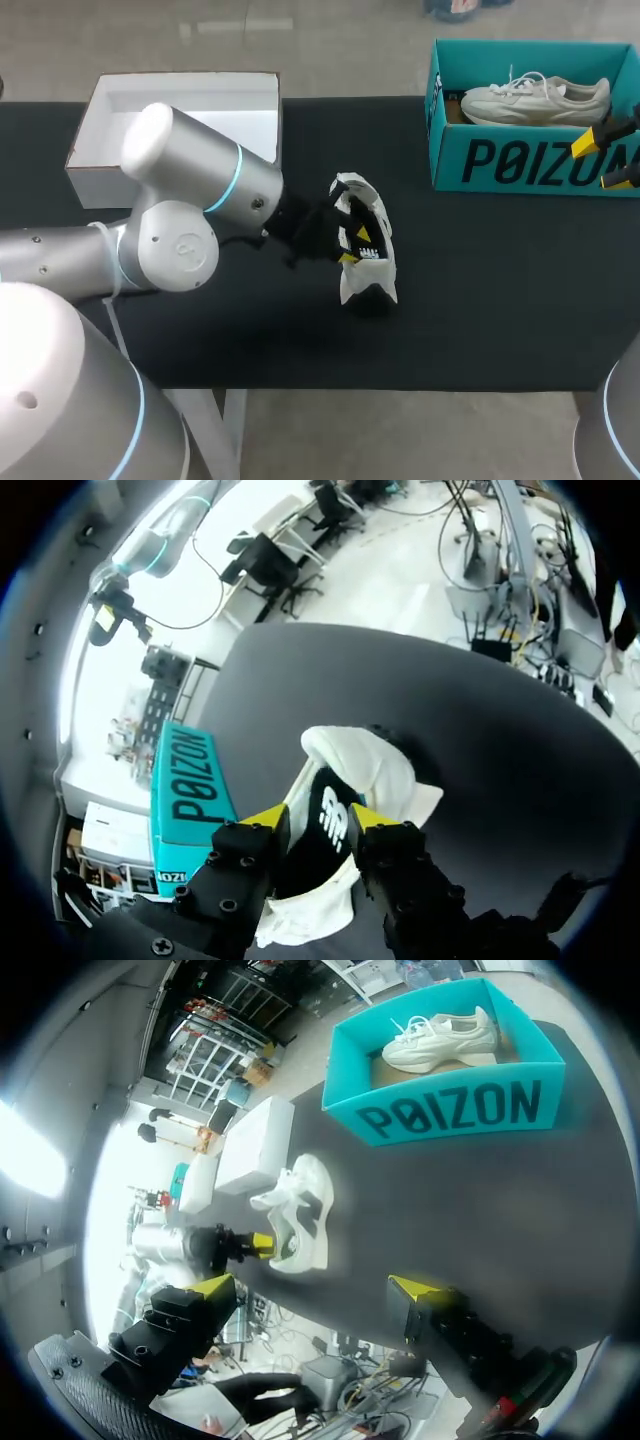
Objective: Take the shoe out of the shoebox, open the shoe tongue, remove and reinsert the insole, then place the shoe into the shoebox
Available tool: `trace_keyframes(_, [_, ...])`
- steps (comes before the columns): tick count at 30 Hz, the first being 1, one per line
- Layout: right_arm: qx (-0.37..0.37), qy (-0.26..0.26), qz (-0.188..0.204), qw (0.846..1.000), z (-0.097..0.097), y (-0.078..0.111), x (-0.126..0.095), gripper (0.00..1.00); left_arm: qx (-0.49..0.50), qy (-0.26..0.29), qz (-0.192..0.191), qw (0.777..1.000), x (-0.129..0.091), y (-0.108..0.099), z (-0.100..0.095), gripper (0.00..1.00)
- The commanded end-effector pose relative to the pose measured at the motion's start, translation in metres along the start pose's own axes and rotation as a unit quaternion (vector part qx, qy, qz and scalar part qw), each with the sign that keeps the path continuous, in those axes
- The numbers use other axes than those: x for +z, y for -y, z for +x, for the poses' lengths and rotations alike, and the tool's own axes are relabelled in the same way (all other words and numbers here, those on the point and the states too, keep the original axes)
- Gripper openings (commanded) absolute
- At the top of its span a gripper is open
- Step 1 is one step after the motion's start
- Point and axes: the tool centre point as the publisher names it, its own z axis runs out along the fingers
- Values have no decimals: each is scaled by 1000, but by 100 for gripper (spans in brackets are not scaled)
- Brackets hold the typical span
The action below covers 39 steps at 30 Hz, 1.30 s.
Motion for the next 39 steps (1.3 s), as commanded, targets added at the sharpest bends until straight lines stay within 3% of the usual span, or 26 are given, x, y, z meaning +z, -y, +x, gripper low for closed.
trace_keyframes(1, [0, 1, 0, 1000, 0, 1, 0, 100, 19, -37, -1, 999, -18, -4, -6, 44])
trace_keyframes(5, [0, 1, 0, 1000, 0, 1, 0, 100, 59, -73, -2, 996, -23, -11, -16, 0])
trace_keyframes(14, [0, 1, 0, 1000, 0, 1, 0, 100, 168, -169, 30, 971, -12, -10, -37, 0])
trace_keyframes(18, [0, 1, 0, 1000, 0, 1, 0, 100, 191, -205, 43, 959, 0, -10, -38, 0])
trace_keyframes(28, [0, 1, 0, 1000, 0, 1, 0, 100, 207, -288, 64, 933, 25, -12, -16, 0])
trace_keyframes(34, [0, 1, 0, 1000, 0, 1, 0, 100, 246, -315, 74, 914, 40, -7, 12, 0])
trace_keyframes(39, [0, 1, 0, 1000, 0, 1, 0, 100, 254, -327, 91, 905, 48, -4, 20, 0])
